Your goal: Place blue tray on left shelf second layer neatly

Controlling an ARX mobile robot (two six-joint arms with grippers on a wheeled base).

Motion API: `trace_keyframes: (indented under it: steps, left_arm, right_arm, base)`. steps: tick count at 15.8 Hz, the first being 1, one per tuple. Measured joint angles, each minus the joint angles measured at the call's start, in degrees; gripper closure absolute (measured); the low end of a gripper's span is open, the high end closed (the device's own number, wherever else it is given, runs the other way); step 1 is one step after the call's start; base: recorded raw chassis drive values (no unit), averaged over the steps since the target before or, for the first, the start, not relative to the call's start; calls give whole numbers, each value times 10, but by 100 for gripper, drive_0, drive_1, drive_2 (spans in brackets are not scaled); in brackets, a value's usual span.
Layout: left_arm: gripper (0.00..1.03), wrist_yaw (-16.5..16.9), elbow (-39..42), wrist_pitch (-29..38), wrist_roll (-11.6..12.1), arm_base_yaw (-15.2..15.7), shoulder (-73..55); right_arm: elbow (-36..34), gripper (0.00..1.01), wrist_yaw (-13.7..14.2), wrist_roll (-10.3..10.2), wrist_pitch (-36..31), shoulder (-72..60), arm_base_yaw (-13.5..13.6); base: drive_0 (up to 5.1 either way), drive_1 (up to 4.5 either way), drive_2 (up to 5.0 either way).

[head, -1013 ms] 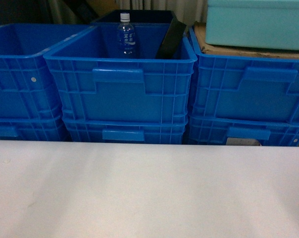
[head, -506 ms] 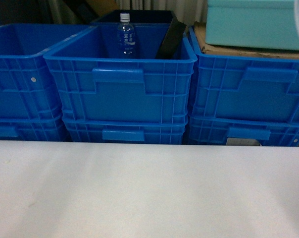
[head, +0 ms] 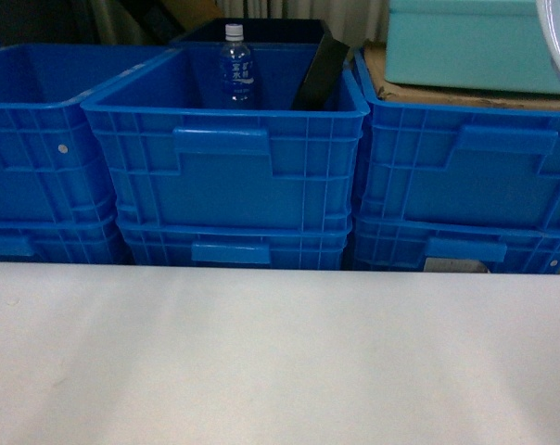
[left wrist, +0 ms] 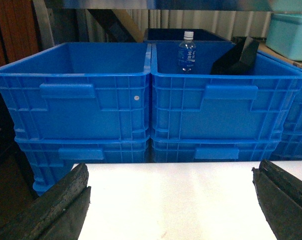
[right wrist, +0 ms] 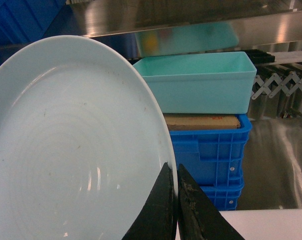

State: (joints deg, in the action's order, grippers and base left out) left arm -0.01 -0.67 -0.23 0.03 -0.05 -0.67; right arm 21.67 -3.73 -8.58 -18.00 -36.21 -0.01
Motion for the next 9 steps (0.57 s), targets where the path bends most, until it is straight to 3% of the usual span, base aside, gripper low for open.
trace_keyframes:
  steps: [3, 9]
  left_arm:
    - [5, 0, 0, 0, 0, 0, 0]
    - [5, -1, 0, 0, 0, 0, 0]
  right_arm:
    - [0, 99, 0, 0, 0, 0, 0]
    - [0, 99, 0, 0, -2, 2, 0]
  base:
    - [0, 0, 0]
    - [468, -281, -223]
